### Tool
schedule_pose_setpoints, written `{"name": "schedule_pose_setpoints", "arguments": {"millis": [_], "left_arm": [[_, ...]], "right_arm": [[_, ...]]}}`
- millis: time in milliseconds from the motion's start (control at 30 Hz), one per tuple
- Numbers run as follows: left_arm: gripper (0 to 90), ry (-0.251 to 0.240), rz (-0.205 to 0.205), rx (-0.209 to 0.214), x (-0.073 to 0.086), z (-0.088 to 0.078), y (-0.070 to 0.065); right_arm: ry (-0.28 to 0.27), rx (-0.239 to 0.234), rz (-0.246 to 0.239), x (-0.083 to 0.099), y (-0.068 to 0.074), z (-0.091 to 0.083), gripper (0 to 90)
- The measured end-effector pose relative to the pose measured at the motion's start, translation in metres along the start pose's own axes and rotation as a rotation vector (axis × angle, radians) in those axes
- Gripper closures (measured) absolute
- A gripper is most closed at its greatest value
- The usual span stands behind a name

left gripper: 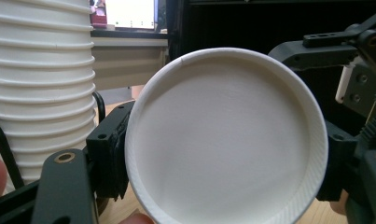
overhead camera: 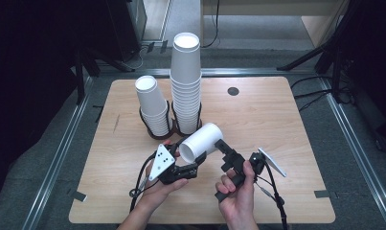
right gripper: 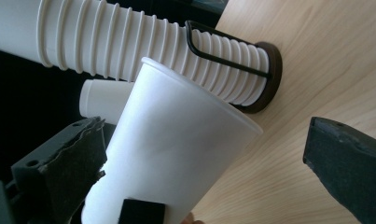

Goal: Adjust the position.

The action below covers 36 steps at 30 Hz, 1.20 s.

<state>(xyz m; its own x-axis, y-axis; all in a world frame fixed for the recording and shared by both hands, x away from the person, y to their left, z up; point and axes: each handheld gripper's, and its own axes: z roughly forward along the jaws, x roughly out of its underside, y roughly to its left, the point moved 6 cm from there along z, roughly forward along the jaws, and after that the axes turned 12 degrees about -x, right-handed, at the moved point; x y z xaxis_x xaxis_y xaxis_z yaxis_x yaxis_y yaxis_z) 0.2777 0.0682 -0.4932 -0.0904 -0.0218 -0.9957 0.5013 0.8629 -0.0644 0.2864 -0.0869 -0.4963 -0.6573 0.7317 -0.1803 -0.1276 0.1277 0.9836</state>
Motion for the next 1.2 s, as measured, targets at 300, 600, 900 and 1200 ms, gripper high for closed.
{"name": "schedule_pose_setpoints", "arguments": {"millis": [300, 600, 900, 1200], "left_arm": [[24.2, -0.011, 0.007, 0.004, 0.0, 0.0, -0.002], [24.2, -0.015, 0.015, 0.013, 0.0, -0.001, -0.005], [24.2, -0.013, 0.022, 0.019, 0.001, -0.001, -0.006], [24.2, -0.009, 0.022, 0.022, 0.001, -0.002, -0.004]], "right_arm": [[-0.017, -0.044, 0.229, 0.006, -0.002, 0.006, 0.0], [-0.011, -0.056, 0.303, 0.011, -0.002, 0.016, 0.0], [0.004, -0.072, 0.34, 0.014, -0.003, 0.027, 0.0], [0.016, -0.094, 0.357, 0.012, -0.004, 0.039, 0.0]]}}
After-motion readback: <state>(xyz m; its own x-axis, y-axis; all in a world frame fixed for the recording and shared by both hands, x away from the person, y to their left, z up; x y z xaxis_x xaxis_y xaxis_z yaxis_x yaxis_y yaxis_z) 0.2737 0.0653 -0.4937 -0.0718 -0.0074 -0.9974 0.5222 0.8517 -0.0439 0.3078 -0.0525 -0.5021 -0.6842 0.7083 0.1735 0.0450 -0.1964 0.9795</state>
